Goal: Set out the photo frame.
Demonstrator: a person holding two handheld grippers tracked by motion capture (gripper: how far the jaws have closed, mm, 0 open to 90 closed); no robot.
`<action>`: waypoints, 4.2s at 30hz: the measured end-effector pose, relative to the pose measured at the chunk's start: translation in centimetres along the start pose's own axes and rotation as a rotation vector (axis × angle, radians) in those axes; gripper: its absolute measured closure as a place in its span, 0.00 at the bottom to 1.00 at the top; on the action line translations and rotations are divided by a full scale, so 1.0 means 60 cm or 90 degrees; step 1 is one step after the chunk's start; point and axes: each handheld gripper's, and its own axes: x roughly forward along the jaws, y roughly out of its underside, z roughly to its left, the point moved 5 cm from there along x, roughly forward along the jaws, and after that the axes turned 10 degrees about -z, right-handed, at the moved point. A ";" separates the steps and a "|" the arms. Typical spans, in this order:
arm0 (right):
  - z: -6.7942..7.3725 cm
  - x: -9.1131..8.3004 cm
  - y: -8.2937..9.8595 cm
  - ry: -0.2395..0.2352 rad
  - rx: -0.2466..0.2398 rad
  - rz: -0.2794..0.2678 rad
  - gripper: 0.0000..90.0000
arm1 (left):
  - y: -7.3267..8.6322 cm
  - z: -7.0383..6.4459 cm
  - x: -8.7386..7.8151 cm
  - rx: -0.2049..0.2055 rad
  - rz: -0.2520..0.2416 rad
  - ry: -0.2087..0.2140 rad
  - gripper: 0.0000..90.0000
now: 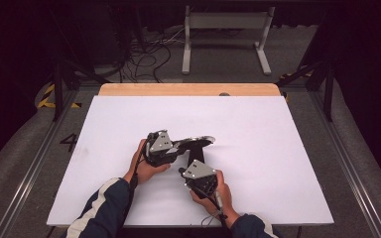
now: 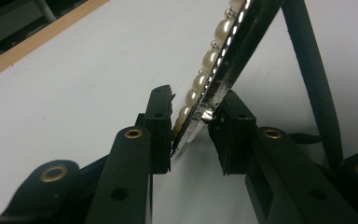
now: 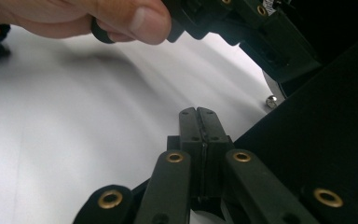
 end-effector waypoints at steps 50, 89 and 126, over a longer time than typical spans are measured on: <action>-0.037 -0.020 0.029 0.000 0.064 0.025 1.00 | 0.015 -0.009 0.014 0.034 0.046 -0.032 0.83; -0.075 -0.052 0.038 -0.020 0.066 0.019 1.00 | 0.003 -0.023 0.010 0.001 0.032 -0.014 0.73; -0.057 -0.031 0.029 -0.014 0.077 0.008 1.00 | 0.017 -0.018 0.015 0.035 0.069 -0.034 0.84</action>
